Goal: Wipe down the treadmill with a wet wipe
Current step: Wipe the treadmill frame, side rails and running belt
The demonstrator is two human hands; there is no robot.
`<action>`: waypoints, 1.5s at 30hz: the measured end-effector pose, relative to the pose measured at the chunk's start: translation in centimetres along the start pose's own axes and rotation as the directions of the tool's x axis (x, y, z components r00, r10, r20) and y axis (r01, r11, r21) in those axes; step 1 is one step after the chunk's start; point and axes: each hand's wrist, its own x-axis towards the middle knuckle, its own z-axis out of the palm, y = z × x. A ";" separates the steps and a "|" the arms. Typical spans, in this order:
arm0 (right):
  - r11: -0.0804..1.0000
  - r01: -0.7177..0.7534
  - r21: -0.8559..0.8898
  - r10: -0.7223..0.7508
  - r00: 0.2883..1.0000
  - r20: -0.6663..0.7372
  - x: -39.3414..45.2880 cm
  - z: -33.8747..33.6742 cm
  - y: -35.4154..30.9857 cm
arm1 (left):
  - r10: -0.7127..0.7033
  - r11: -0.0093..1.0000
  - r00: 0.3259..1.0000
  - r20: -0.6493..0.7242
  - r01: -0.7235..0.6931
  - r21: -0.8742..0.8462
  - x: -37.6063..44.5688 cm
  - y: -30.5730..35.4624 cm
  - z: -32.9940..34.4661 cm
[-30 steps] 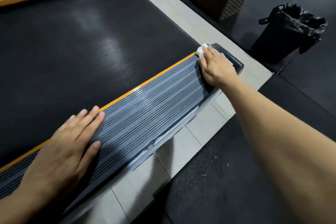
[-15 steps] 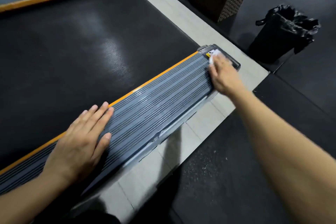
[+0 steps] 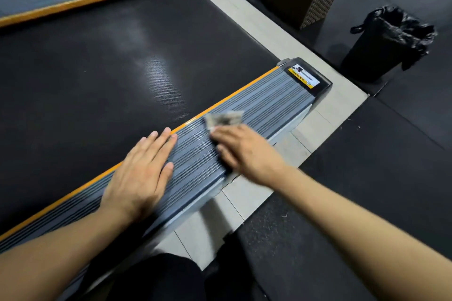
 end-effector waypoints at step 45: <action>0.982 0.180 0.054 -0.179 0.984 -0.023 -1.7 3.1 -8.5 | -0.051 0.997 0.998 0.031 0.052 -0.060 -0.4 0.1 -0.2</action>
